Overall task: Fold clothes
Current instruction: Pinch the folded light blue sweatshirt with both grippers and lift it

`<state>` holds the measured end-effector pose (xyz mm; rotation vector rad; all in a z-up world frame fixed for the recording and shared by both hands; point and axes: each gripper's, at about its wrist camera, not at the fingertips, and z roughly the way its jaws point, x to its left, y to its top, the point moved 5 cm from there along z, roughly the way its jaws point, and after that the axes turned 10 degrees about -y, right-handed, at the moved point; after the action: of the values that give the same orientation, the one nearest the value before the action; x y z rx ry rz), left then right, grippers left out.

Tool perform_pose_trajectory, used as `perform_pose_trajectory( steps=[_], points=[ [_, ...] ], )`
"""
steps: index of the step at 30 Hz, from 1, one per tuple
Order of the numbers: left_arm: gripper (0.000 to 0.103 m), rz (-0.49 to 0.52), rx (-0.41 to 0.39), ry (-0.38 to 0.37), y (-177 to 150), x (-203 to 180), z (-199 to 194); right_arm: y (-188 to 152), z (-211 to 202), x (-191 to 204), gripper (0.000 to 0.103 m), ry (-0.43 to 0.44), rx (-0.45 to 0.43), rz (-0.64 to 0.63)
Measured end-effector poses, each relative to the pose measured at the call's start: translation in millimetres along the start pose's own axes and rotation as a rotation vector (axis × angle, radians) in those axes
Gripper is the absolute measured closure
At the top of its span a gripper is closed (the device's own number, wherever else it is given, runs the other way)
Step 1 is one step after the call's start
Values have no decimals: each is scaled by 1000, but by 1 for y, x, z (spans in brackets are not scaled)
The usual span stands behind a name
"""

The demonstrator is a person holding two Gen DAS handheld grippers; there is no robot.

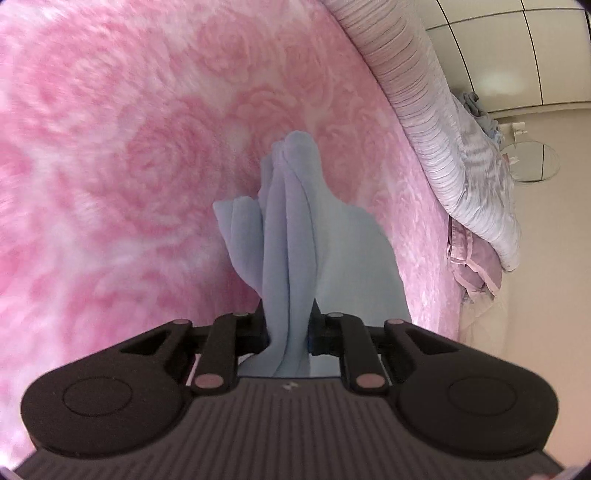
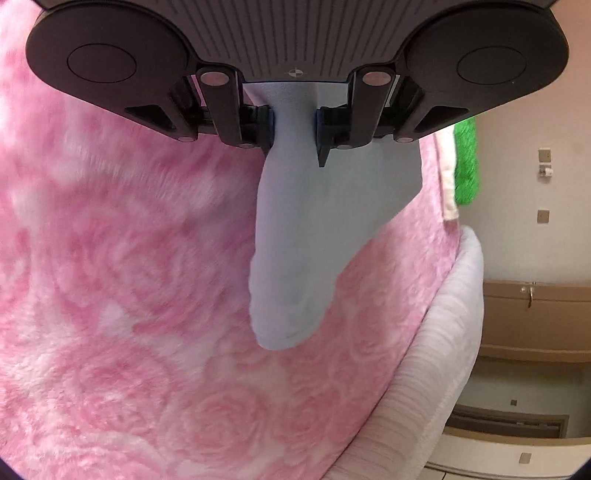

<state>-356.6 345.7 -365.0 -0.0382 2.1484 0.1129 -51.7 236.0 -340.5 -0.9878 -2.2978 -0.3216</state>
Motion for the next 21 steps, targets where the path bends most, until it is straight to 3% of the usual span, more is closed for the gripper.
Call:
perform_pose_trajectory(
  steps=[5, 10, 15, 21],
  points=[
    [90, -39, -77, -7, -15, -17, -71, -33, 6, 66, 85, 31, 24, -57],
    [90, -58, -156, -9, -4, -11, -148, -65, 12, 133, 85, 63, 48, -114],
    [90, -32, -209, -29, 40, 18, -235, -98, 19, 199, 85, 94, 72, -171],
    [90, 22, -233, -34, 125, 74, -343, -151, 96, 310, 85, 136, 28, -175]
  ],
)
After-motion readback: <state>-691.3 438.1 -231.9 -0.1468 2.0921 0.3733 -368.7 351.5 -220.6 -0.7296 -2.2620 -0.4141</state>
